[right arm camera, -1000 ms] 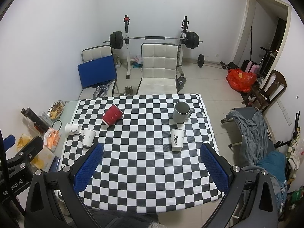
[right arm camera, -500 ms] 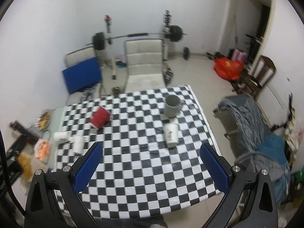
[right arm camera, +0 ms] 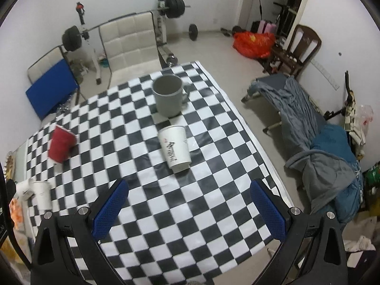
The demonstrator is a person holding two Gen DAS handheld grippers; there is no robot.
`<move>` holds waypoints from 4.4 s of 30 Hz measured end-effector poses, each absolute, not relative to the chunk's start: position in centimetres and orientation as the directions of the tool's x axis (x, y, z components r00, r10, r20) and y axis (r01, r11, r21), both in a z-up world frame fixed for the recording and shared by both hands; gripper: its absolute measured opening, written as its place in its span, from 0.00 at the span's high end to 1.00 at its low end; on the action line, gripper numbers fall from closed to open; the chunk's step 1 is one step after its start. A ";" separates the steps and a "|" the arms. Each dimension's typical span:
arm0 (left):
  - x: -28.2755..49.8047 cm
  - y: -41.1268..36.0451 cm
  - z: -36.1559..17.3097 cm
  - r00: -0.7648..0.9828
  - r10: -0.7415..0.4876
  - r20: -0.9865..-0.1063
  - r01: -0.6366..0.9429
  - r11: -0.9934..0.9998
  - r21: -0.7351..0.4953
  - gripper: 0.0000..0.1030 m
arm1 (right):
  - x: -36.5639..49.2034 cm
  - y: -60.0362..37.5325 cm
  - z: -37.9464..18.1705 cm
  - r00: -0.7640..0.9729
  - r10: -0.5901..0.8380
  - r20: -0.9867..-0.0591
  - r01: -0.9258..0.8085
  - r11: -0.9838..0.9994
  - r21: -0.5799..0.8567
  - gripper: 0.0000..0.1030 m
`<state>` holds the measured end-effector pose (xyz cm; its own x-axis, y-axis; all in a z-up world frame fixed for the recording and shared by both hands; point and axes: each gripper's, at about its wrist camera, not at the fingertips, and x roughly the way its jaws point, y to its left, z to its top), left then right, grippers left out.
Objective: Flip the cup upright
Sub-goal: 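Move the left tool down over the upside-down grey mug, then close the left gripper around the grey mug's body, then lift the grey mug with the left gripper and turn it toward the right tool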
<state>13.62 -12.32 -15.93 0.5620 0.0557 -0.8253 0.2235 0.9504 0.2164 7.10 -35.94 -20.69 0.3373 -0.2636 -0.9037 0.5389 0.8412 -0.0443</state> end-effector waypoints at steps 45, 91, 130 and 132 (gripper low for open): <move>27.4 -36.2 -34.6 0.361 -0.378 -0.852 0.699 0.715 -0.022 0.01 | 20.2 -60.9 -43.5 0.222 -0.098 -0.970 0.529 0.848 0.035 0.01; 14.8 -11.4 -27.4 0.259 -0.323 -0.911 0.513 0.844 -0.153 0.22 | 12.4 -37.7 -32.7 0.239 0.003 -0.971 0.374 0.922 0.095 0.04; 15.7 -8.5 -38.2 -0.112 -0.324 -0.939 0.096 0.937 -0.335 0.21 | 9.7 -32.1 -36.4 0.092 0.045 -0.995 0.428 0.900 0.080 0.04; 15.6 -8.6 -37.8 -0.093 -0.297 -0.950 0.112 0.945 -0.306 0.21 | 9.9 -32.0 -36.5 0.098 0.069 -0.993 0.426 0.899 0.105 0.03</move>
